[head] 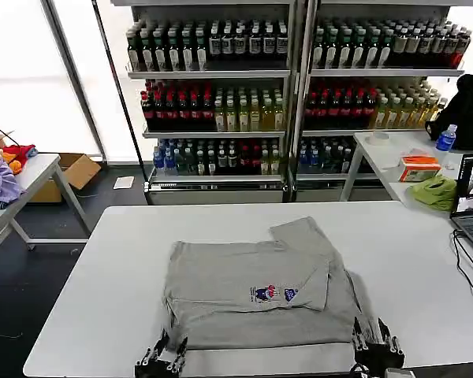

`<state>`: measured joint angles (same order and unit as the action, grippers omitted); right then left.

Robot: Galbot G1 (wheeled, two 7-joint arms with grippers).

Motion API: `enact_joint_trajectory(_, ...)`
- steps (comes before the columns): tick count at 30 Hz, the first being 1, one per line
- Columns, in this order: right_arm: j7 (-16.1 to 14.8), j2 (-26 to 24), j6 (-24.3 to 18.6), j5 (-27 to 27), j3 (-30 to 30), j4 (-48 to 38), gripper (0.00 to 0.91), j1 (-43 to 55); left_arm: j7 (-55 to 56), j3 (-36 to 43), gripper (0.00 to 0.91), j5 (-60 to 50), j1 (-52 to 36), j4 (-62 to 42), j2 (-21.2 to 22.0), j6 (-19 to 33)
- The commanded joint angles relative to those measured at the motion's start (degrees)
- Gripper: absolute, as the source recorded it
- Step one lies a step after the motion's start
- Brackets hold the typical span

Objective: Fold and organize the clothes.

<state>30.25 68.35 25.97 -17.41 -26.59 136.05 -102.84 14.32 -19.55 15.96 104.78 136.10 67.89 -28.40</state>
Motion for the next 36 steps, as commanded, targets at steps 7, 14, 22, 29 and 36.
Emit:
enact_joint_trajectory(7, -4.4, -0.8, 1.8, -8.8, -5.9, -9.3, 0.907, 25.5, -2.5, -14.6, 0.907, 16.8, -18.0, -1.5, -12.3, -2.7)
enact_joint_trajectory(14, -6.1, -5.6, 5.1, -12.0, -0.5, -20.2, 0.907, 40.9, -6.8, -7.6, 0.907, 19.9, -35.4, -13.1, -16.3, -4.5)
enact_joint_trajectory(22, -10.5, -8.5, 5.8, -16.3, 9.8, -34.2, 0.907, 54.2, -9.1, 6.6, 0.907, 19.9, -50.8, -29.0, -15.6, -4.0)
enact_joint_trajectory(29, -21.2, -10.5, 4.5, -16.1, 18.3, -47.1, 0.907, 63.7, -11.0, 12.9, 0.907, 22.8, -59.8, -37.8, -16.3, -4.0)
enact_joint_trajectory(36, -23.0, -7.7, 4.8, -12.7, 24.2, -55.7, 0.907, 70.2, -11.8, 15.8, 0.907, 23.0, -64.6, -46.2, -12.6, -3.9)
